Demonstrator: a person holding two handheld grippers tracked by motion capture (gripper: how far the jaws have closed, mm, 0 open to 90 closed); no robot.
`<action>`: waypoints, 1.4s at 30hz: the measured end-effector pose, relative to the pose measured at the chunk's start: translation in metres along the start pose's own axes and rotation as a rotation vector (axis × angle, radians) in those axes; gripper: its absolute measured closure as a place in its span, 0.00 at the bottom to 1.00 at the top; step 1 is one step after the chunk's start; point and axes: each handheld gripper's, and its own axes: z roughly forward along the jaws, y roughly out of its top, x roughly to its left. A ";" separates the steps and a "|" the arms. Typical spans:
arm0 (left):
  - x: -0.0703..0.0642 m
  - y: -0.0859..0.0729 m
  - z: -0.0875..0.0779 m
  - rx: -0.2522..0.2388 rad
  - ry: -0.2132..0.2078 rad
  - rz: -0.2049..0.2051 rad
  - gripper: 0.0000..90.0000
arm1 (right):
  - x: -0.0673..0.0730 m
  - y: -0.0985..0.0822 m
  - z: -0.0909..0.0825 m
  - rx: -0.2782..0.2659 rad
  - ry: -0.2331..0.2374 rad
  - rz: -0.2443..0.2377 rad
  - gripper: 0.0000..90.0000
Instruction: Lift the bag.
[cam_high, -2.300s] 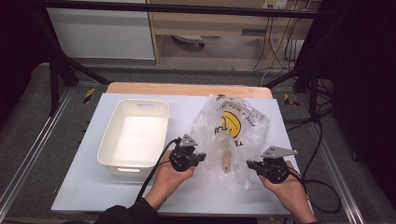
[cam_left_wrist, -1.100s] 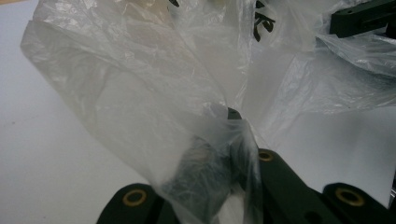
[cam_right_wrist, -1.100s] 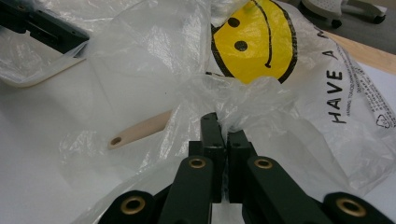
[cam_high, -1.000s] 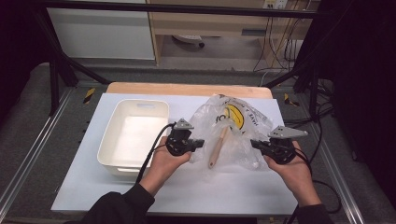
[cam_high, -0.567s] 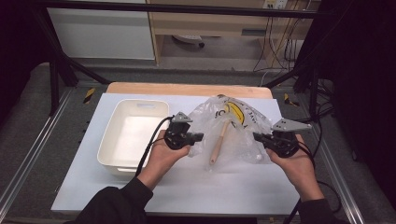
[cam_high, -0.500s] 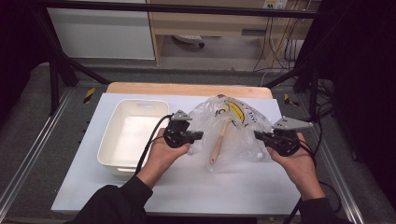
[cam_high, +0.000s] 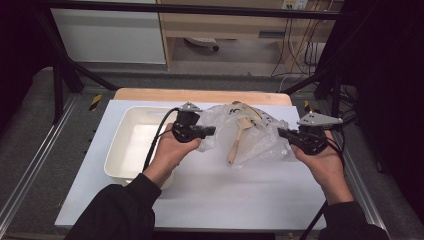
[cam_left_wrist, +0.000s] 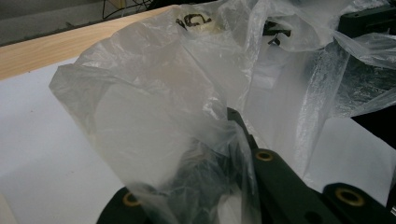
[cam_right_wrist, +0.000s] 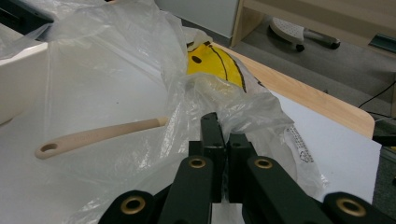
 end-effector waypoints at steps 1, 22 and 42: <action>0.001 0.002 -0.001 -0.001 -0.002 -0.002 1.00 | -0.001 0.001 0.000 0.003 -0.001 0.001 1.00; 0.017 0.030 -0.004 -0.019 0.032 -0.010 1.00 | -0.022 0.021 0.005 0.002 -0.014 0.032 1.00; 0.050 0.076 -0.026 -0.065 0.105 -0.038 1.00 | -0.037 0.067 0.024 -0.013 -0.020 0.062 1.00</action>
